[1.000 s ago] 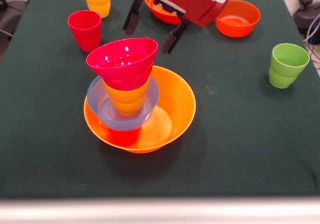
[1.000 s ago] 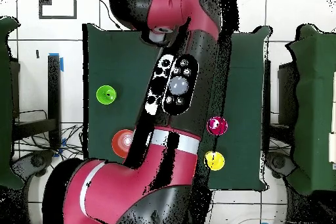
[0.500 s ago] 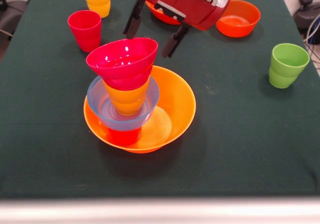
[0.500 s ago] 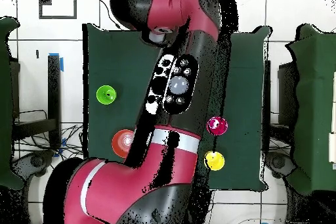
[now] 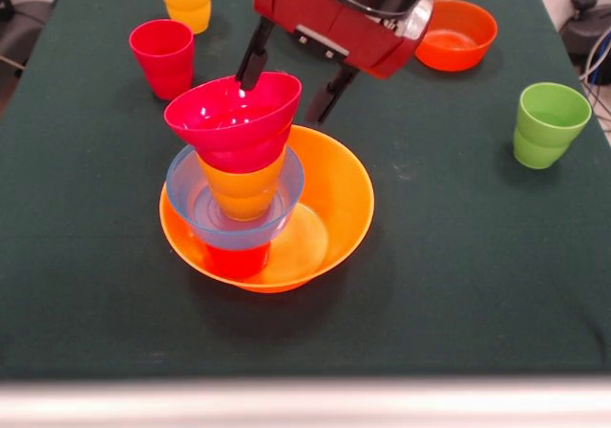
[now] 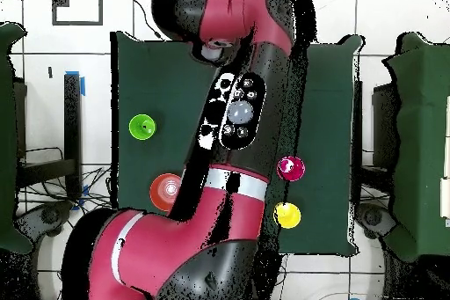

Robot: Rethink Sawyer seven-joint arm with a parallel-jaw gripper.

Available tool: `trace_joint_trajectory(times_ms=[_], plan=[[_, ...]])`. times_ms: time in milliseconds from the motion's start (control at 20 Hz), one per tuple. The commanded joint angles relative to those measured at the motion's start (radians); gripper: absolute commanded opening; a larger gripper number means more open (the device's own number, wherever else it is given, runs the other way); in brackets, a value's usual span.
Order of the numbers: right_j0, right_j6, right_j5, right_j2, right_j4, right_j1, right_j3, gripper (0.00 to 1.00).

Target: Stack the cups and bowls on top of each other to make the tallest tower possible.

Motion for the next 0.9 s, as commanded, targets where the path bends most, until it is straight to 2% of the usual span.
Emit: trace_joint_trajectory(times_ms=[50,250,300,650,900], plan=[[-0.024,0.108,-0.082,0.120,0.012,0.055,0.100,1.00],[-0.023,0.110,-0.081,0.117,0.014,0.055,0.103,1.00],[-0.022,0.108,-0.078,0.115,0.016,0.056,0.105,0.00],[-0.021,0.113,-0.041,0.103,0.022,0.066,0.083,0.00],[-0.014,0.112,-0.057,0.103,0.021,0.050,0.110,0.00]])
